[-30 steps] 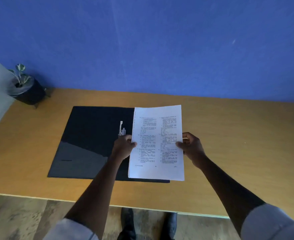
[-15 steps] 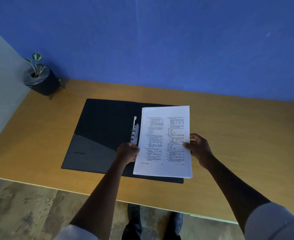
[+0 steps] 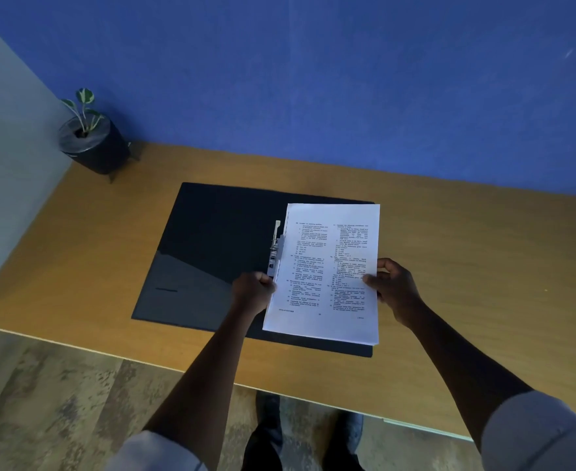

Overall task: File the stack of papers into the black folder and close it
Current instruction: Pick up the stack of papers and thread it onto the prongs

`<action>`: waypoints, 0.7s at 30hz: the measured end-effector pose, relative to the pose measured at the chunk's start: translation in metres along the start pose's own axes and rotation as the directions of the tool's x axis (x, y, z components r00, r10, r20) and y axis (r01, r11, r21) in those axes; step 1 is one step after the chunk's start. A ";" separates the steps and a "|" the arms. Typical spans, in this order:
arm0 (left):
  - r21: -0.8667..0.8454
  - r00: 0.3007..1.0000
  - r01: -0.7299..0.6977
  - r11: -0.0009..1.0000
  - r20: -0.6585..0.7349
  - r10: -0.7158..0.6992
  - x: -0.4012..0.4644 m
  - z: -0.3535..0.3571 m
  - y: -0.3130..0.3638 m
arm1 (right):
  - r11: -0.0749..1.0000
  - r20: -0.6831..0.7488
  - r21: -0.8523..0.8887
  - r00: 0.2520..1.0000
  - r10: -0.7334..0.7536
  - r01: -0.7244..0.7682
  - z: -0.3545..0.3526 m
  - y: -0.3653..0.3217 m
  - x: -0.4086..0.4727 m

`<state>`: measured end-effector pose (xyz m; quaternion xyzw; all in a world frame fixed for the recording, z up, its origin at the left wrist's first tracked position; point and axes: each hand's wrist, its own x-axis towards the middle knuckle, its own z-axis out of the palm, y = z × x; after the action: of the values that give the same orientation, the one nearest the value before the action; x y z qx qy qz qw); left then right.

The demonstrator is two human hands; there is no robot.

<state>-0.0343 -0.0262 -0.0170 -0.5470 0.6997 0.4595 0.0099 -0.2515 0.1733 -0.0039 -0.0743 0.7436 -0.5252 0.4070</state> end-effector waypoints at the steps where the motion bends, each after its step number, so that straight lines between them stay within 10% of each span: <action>1: -0.003 1.000 -0.003 1.000 -0.012 0.003 0.001 0.001 -0.001 | 1.000 0.001 0.001 1.000 0.000 0.000 0.001 0.001 0.001; 11: 0.097 0.994 -0.021 0.995 -0.104 0.031 -0.005 -0.002 0.001 | 1.000 -0.009 -0.031 1.000 -0.002 0.002 0.008 0.006 0.011; 21: 0.179 0.979 -0.041 0.983 -0.188 0.075 -0.009 0.005 0.003 | 0.875 -0.155 -0.470 0.964 -0.215 0.119 0.024 0.014 0.016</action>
<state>-0.0350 -0.0160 -0.0132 -0.5654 0.7506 0.3410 -0.0239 -0.2410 0.1535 -0.0273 -0.1780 0.8744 -0.3737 0.2531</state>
